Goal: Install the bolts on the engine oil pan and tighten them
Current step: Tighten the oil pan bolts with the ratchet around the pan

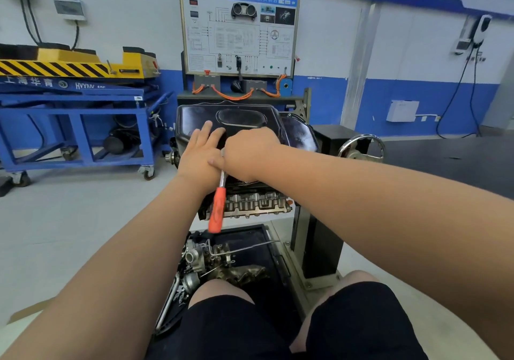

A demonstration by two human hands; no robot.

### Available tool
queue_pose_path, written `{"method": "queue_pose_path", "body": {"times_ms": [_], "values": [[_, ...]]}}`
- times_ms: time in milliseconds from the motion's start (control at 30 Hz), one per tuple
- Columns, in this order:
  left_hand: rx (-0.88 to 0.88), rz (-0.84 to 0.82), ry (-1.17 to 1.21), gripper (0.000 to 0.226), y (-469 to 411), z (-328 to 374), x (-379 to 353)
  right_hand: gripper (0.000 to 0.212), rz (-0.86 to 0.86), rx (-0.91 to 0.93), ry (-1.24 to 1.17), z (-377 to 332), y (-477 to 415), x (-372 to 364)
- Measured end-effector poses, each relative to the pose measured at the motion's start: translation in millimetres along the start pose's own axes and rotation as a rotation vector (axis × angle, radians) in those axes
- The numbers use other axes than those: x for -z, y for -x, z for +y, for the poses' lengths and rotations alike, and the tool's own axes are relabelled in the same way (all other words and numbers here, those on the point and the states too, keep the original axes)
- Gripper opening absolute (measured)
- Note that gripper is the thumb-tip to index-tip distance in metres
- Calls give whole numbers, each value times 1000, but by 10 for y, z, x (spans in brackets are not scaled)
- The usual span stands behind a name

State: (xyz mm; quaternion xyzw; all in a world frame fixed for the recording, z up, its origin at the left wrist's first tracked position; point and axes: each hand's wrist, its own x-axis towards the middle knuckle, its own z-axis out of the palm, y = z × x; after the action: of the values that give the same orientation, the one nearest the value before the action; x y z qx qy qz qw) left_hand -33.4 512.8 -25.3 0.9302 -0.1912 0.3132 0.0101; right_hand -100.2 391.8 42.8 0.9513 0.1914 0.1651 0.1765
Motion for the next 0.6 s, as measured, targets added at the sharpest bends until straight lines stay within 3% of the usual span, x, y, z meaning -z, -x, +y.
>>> {"method": "queue_pose_path", "body": {"times_ms": [100, 233, 367, 600], "values": [[0, -77, -29, 64, -4, -39, -35, 52, -68, -29, -76, -22, -11, 39], [10, -137, -25, 66, 0, -53, -30, 26, 25, 192, 285, -18, 8, 181], [57, -164, 34, 65, -31, -19, -36, 24, 104, 233, 423, -94, -22, 205], [31, -200, -55, 68, -12, -59, -72, 58, -90, -32, 8, -113, 81, 107]]}}
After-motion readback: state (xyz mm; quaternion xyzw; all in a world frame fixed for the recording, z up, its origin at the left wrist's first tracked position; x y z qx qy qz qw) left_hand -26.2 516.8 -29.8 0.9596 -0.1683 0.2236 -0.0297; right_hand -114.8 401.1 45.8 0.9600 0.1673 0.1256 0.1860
